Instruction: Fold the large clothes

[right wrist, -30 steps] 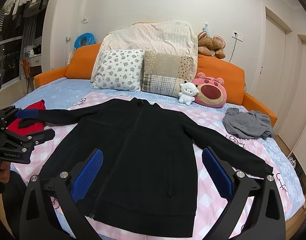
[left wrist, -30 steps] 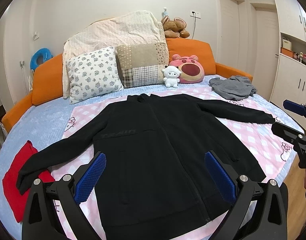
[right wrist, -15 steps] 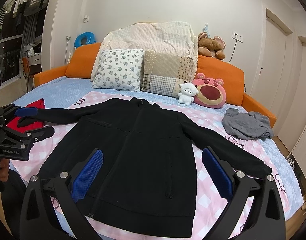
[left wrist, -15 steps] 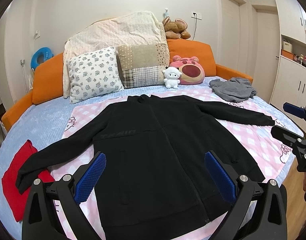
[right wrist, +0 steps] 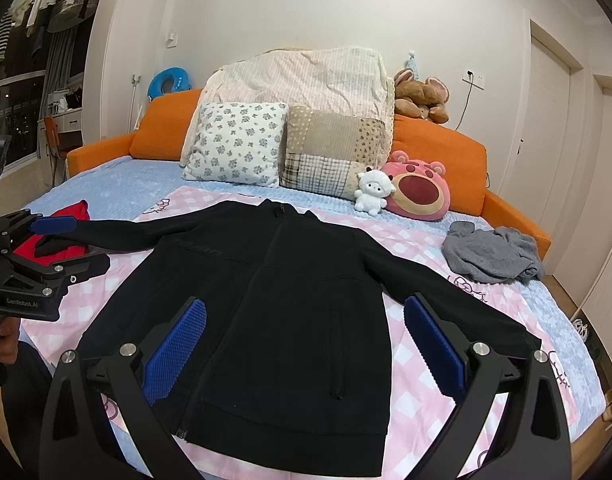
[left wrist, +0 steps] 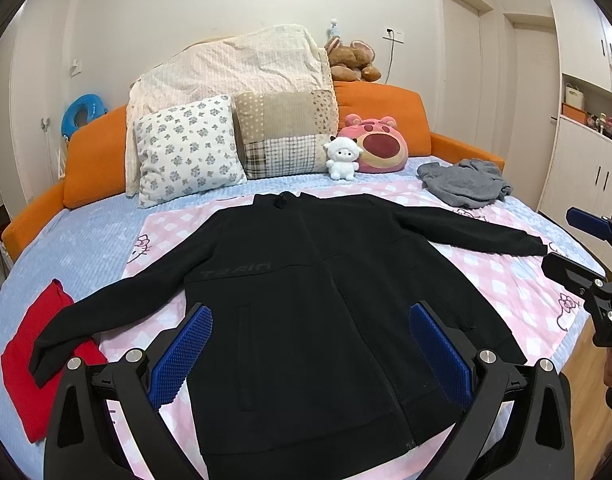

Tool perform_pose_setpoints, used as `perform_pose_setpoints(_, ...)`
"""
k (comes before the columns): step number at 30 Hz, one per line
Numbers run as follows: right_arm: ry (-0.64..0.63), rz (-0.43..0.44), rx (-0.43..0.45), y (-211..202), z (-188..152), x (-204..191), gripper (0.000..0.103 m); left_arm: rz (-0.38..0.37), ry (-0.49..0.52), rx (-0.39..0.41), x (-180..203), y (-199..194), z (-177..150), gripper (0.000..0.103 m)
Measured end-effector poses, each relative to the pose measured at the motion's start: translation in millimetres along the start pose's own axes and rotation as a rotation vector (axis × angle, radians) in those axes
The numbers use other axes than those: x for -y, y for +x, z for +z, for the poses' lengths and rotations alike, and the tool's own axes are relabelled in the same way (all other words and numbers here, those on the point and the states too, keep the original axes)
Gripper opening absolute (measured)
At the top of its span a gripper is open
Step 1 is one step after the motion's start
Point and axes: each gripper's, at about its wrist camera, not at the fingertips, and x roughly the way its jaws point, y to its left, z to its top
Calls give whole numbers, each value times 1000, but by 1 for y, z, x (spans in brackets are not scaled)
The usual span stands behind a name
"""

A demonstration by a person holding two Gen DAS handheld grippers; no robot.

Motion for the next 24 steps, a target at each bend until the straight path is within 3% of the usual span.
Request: perform_pose_setpoints(24, -3, -2, 1, 0, -1, -1, 98, 3, -4, 0, -1, -1, -4, 100)
